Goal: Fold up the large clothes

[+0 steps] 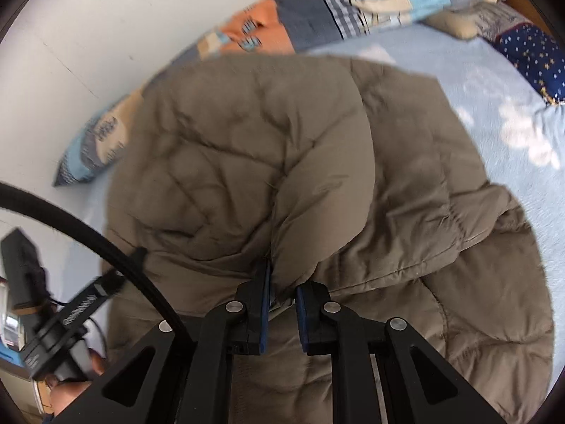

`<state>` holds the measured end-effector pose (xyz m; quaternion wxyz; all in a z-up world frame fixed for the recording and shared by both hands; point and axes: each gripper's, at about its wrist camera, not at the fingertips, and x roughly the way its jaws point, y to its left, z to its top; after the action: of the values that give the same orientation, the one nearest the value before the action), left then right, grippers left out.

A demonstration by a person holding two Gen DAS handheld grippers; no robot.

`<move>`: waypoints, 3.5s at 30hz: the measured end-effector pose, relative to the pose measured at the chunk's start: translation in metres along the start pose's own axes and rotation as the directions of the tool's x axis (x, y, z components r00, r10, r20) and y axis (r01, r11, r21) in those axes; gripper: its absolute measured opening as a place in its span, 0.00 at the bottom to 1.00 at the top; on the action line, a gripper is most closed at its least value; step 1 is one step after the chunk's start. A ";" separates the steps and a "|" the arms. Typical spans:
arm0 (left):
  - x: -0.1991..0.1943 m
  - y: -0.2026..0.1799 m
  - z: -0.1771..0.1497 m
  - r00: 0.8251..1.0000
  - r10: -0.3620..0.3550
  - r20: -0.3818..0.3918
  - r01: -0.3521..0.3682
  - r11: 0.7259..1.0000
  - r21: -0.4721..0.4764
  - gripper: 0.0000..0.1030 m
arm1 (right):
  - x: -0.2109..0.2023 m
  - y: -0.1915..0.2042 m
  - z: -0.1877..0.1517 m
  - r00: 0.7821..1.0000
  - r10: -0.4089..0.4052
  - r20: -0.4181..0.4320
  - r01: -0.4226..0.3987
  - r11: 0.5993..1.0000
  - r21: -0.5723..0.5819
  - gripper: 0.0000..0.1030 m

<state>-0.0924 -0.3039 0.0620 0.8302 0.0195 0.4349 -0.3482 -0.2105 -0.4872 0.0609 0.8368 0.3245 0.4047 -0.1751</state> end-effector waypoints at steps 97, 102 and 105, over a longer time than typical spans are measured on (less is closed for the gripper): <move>0.054 -0.023 0.136 0.996 0.080 -0.037 -0.073 0.984 0.165 0.77 | 0.046 0.009 0.156 0.994 -0.102 0.041 0.109 0.965 -0.240 0.36; 0.041 -0.033 0.105 0.997 0.067 -0.038 -0.058 0.979 0.194 0.77 | 0.010 0.029 0.121 0.998 -0.019 0.062 0.035 0.966 -0.257 0.36; 0.056 -0.031 0.092 0.994 0.094 -0.061 -0.079 0.975 0.208 0.77 | 0.015 0.036 0.096 0.997 -0.047 0.058 0.062 0.955 -0.291 0.36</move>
<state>-0.0245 -0.3898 0.0868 0.8221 0.1365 0.4245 -0.3539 -0.1269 -0.5272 0.1082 0.8802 0.1816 0.4139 -0.1445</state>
